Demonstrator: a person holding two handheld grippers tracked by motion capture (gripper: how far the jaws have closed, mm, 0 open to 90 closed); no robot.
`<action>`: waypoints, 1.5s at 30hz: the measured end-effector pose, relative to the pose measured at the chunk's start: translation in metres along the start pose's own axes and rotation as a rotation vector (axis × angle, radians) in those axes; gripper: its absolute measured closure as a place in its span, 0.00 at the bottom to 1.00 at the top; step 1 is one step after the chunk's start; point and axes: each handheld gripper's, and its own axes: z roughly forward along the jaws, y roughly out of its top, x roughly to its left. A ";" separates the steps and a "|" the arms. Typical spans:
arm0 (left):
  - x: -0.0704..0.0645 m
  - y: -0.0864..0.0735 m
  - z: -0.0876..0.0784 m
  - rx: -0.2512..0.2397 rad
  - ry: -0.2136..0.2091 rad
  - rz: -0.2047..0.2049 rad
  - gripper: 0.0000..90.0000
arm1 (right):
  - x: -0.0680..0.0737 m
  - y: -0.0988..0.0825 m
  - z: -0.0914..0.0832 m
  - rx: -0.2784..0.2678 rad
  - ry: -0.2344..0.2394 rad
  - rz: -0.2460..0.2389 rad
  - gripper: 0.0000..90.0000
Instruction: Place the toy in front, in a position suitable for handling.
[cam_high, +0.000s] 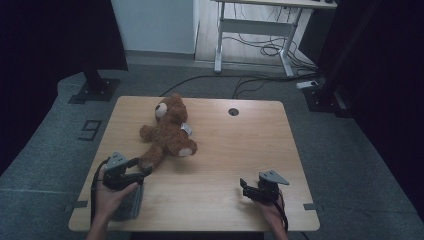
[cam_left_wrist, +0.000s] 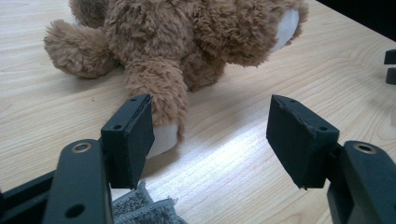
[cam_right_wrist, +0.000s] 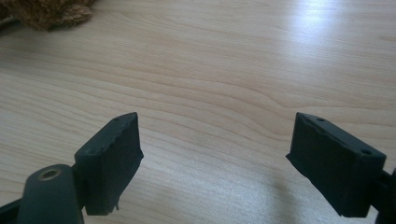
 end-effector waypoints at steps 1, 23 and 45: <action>0.000 0.000 0.000 0.001 0.002 0.000 0.36 | 0.000 0.000 0.000 0.000 0.004 -0.003 0.18; -0.001 -0.001 0.015 0.048 0.027 0.039 0.35 | 0.009 0.003 -0.001 -0.025 0.051 -0.026 0.24; 0.038 0.017 0.064 0.128 0.037 -0.063 0.29 | 0.090 0.095 0.043 -0.124 0.272 -0.079 0.21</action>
